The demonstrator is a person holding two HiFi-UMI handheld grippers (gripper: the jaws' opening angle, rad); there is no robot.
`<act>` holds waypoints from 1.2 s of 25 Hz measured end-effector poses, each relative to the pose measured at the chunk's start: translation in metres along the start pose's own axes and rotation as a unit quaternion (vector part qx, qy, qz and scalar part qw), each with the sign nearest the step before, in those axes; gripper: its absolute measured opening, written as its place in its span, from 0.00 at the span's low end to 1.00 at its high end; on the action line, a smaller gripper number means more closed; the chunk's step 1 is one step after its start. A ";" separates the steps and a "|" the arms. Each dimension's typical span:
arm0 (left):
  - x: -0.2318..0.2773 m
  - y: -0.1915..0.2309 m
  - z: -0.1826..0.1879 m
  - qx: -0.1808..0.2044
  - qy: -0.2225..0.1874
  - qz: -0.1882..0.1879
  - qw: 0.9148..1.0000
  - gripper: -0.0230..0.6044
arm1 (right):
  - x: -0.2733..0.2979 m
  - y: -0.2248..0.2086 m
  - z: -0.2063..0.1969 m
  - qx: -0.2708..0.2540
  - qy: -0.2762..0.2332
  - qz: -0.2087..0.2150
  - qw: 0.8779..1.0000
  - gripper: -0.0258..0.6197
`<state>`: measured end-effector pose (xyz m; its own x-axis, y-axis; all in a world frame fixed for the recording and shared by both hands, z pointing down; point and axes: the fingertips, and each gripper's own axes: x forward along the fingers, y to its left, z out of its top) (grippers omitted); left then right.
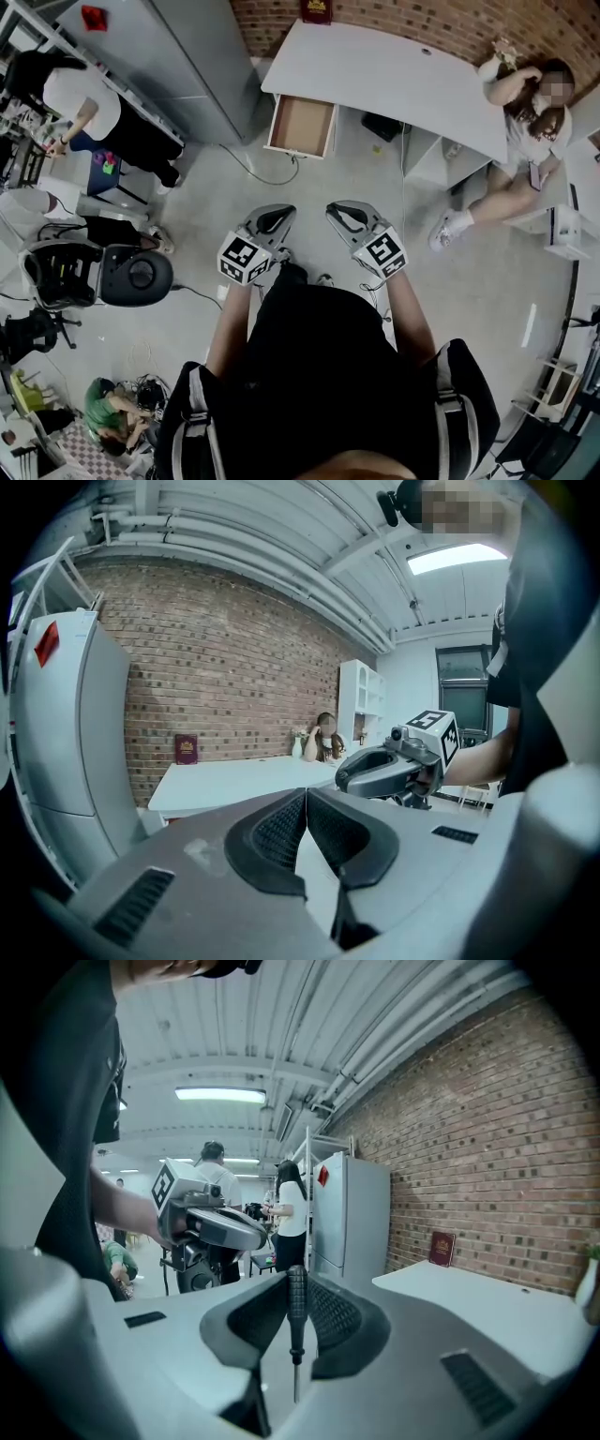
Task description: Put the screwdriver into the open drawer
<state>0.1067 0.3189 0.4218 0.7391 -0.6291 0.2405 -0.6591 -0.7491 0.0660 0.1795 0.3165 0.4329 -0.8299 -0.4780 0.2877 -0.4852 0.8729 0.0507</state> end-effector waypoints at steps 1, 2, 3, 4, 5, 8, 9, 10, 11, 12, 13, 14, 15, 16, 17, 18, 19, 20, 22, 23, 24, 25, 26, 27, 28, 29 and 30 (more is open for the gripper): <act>-0.001 0.003 0.000 -0.001 0.000 0.002 1.000 0.06 | 0.003 -0.001 0.000 0.000 -0.002 0.000 1.000 0.23; -0.001 0.006 0.000 -0.001 0.001 0.004 1.000 0.06 | 0.005 -0.003 0.000 0.001 -0.001 0.001 1.000 0.23; 0.000 0.010 0.001 -0.002 0.003 0.006 1.000 0.06 | 0.007 -0.006 -0.001 0.003 0.001 0.002 1.000 0.23; 0.001 0.012 0.002 -0.002 0.004 0.007 1.000 0.06 | 0.009 -0.009 -0.001 0.004 0.003 0.004 1.000 0.23; 0.002 0.015 0.002 -0.003 0.005 0.008 1.000 0.06 | 0.011 -0.010 -0.001 0.006 0.005 0.005 1.000 0.23; -0.004 0.021 0.000 -0.006 0.003 0.008 1.000 0.06 | 0.020 -0.006 0.002 0.001 0.009 0.006 1.000 0.23; -0.007 0.023 -0.001 -0.008 0.002 0.008 1.000 0.06 | 0.023 -0.004 0.004 -0.002 0.010 0.005 1.000 0.23; -0.009 0.026 -0.003 -0.010 0.002 0.008 1.000 0.06 | 0.026 -0.003 0.005 -0.004 0.010 0.005 1.000 0.23; -0.010 0.030 -0.005 -0.012 0.001 0.008 1.000 0.06 | 0.029 -0.003 0.006 -0.005 0.011 0.003 1.000 0.23; -0.009 0.035 -0.006 -0.014 0.000 0.007 1.000 0.06 | 0.033 -0.004 0.006 -0.006 0.012 0.002 1.000 0.23; -0.008 0.040 -0.006 -0.016 -0.002 0.007 1.000 0.06 | 0.036 -0.005 0.007 -0.007 0.012 0.001 1.000 0.23; -0.007 0.045 -0.006 -0.019 -0.004 0.006 1.000 0.06 | 0.039 -0.007 0.008 -0.008 0.012 0.000 1.000 0.23; -0.004 0.051 -0.006 -0.022 -0.006 0.005 1.000 0.06 | 0.042 -0.009 0.009 -0.010 0.014 -0.001 1.000 0.23; -0.002 0.057 -0.005 -0.025 -0.009 0.004 1.000 0.06 | 0.045 -0.012 0.009 -0.013 0.017 -0.003 1.000 0.23; 0.001 0.064 -0.005 -0.029 -0.012 0.002 1.000 0.06 | 0.048 -0.015 0.009 -0.015 0.022 -0.006 1.000 0.23; 0.004 0.070 -0.004 -0.032 -0.014 -0.001 0.999 0.06 | 0.052 -0.019 0.010 -0.017 0.027 -0.010 0.999 0.23; 0.007 0.077 -0.003 -0.034 -0.017 -0.004 0.999 0.06 | 0.056 -0.023 0.010 -0.017 0.031 -0.013 0.999 0.23; 0.010 0.084 -0.003 -0.036 -0.018 -0.007 0.999 0.06 | 0.060 -0.027 0.010 -0.017 0.034 -0.015 0.999 0.23; 0.016 0.097 -0.001 -0.037 -0.019 -0.013 0.999 0.06 | 0.068 -0.037 0.012 -0.015 0.039 -0.021 0.999 0.23; 0.020 0.103 0.000 -0.037 -0.020 -0.015 0.999 0.06 | 0.073 -0.043 0.012 -0.015 0.041 -0.024 0.999 0.23; 0.024 0.110 0.001 -0.037 -0.020 -0.018 0.999 0.06 | 0.077 -0.048 0.013 -0.016 0.044 -0.027 0.999 0.23; 0.028 0.117 0.002 -0.038 -0.020 -0.021 0.999 0.06 | 0.082 -0.054 0.014 -0.016 0.046 -0.029 0.998 0.23; 0.031 0.123 0.003 -0.039 -0.020 -0.024 0.999 0.06 | 0.087 -0.059 0.015 -0.016 0.048 -0.030 0.998 0.23; 0.034 0.130 0.003 -0.039 -0.019 -0.026 0.999 0.06 | 0.093 -0.064 0.016 -0.016 0.050 -0.032 0.998 0.23; 0.037 0.138 0.003 -0.040 -0.019 -0.027 0.999 0.06 | 0.100 -0.069 0.017 -0.017 0.051 -0.032 0.998 0.23; 0.039 0.145 0.003 -0.041 -0.018 -0.029 0.999 0.06 | 0.107 -0.073 0.017 -0.018 0.053 -0.033 0.998 0.23; 0.040 0.153 0.003 -0.041 -0.017 -0.030 0.999 0.06 | 0.114 -0.076 0.017 -0.019 0.055 -0.034 0.998 0.23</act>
<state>0.0357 0.1782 0.4390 0.7809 -0.5917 0.2001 -0.6217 -0.7670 0.1584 0.1170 0.1934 0.4452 -0.7594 -0.5237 0.3862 -0.5261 0.8434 0.1091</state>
